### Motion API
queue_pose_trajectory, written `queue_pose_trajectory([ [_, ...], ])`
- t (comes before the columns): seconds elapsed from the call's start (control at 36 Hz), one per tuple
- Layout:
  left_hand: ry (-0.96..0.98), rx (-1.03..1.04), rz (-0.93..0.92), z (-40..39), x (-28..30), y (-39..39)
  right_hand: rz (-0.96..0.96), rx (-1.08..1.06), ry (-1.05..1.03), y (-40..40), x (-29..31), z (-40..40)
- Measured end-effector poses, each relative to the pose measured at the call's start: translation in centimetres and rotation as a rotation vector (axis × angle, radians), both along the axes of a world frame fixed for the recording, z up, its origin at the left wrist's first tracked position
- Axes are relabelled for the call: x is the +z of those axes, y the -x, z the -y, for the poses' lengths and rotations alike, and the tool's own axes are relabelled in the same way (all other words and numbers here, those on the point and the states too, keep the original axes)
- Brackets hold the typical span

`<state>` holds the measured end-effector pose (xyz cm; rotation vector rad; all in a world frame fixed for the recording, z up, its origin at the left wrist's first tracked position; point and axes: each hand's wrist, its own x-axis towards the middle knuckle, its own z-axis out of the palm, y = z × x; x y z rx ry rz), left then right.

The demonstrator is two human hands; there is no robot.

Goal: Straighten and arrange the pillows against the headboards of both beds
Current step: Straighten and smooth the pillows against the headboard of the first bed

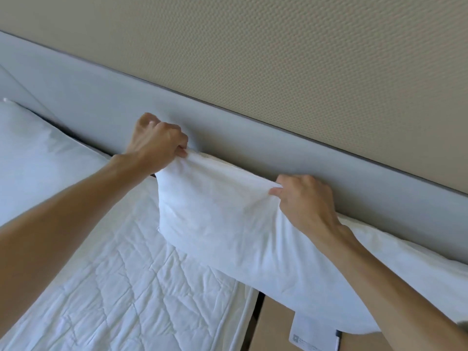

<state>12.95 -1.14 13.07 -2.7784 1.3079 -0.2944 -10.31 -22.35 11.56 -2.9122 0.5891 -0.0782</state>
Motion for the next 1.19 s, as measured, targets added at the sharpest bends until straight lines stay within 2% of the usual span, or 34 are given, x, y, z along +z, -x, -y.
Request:
queue_pose_trajectory([
  [0.11,0.125,-0.121,0.175,-0.2,1.4,-0.8,0.108,-0.076,-0.004,0.0,0.4,0.3],
  [0.19,0.156,-0.180,0.133,-0.5,0.7,-1.4,0.045,-0.125,-0.026,-0.3,0.3,0.3],
  [0.28,0.186,-0.095,-0.193,-1.2,-0.4,-2.8,-0.001,-0.129,-0.067,-1.4,0.5,-0.6],
  [0.44,0.676,0.207,-1.036,-4.2,-3.2,-4.3,-0.002,0.054,-0.325,-7.1,0.7,-4.3],
  [0.5,0.755,0.239,-1.290,-5.0,-4.1,-4.2,0.004,0.151,-0.363,-9.6,0.6,-5.8],
  [0.53,0.767,0.224,-1.341,-5.2,-4.4,-4.2,0.010,0.190,-0.375,-11.0,0.6,-6.5],
  [0.67,0.956,0.233,-1.188,-4.7,-3.9,-4.8,0.036,0.320,-0.399,-16.6,0.9,-9.6],
  [0.78,0.850,0.138,-1.046,-3.7,-2.2,-5.1,-0.015,0.269,-0.407,-19.3,0.3,-11.0],
  [0.83,0.889,0.146,-1.134,-4.1,-2.7,-5.1,-0.074,0.250,-0.378,-20.3,0.1,-11.1],
  [0.92,0.966,0.124,-1.384,-5.5,-5.4,-4.5,-0.085,0.250,-0.371,-20.9,0.3,-10.9],
  [0.97,0.877,0.073,-1.633,-6.6,-8.3,-3.7,-0.033,0.268,-0.352,-20.9,0.6,-10.7],
  [1.03,0.691,0.090,-1.814,-7.3,-11.3,-2.4,0.028,0.314,-0.321,-20.9,0.6,-11.0],
  [1.08,0.602,0.195,-1.827,-7.7,-14.0,-1.2,0.080,0.349,-0.293,-20.5,0.6,-11.0],
  [1.19,0.653,0.395,-1.685,-8.6,-17.9,-0.6,0.184,0.366,-0.301,-19.5,0.4,-11.0],
])
